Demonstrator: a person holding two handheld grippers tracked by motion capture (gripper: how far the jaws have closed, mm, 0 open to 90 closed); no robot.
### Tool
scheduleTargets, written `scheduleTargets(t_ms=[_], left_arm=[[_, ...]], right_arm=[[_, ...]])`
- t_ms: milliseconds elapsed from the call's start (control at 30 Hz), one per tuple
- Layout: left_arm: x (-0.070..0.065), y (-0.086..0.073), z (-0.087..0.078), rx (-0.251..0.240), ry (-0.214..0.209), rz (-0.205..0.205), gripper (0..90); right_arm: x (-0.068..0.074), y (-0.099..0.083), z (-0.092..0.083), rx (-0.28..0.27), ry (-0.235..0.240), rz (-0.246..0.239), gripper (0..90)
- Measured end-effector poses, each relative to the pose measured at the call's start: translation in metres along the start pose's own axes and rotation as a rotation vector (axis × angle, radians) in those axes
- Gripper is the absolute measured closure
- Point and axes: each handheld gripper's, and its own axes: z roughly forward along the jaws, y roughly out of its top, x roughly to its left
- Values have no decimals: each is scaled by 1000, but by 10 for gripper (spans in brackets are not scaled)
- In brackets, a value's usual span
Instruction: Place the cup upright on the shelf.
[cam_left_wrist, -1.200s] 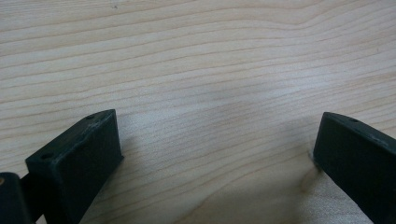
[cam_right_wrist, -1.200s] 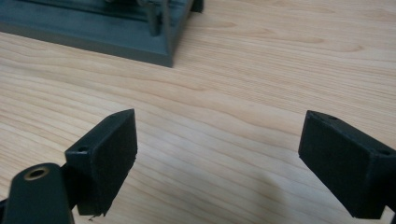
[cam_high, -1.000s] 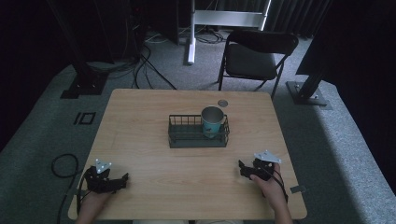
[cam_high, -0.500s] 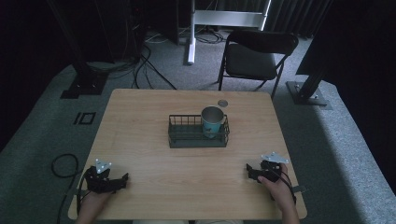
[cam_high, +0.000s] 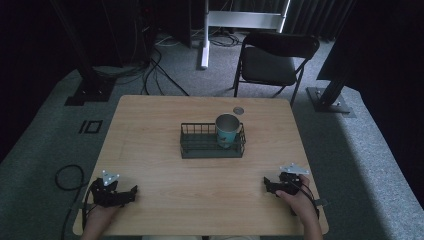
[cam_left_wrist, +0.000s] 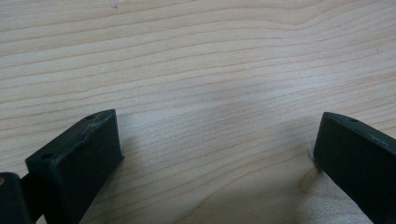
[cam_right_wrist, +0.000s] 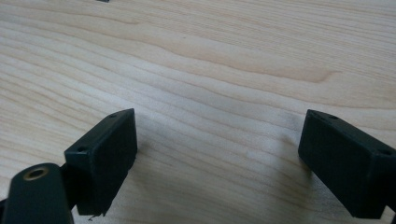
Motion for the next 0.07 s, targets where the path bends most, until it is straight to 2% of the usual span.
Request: scheduleTargets(t_ms=[67], left_arm=[[0, 0, 0, 0, 0, 0, 14]], right_arm=[[0, 0, 0, 0, 3, -3, 112]])
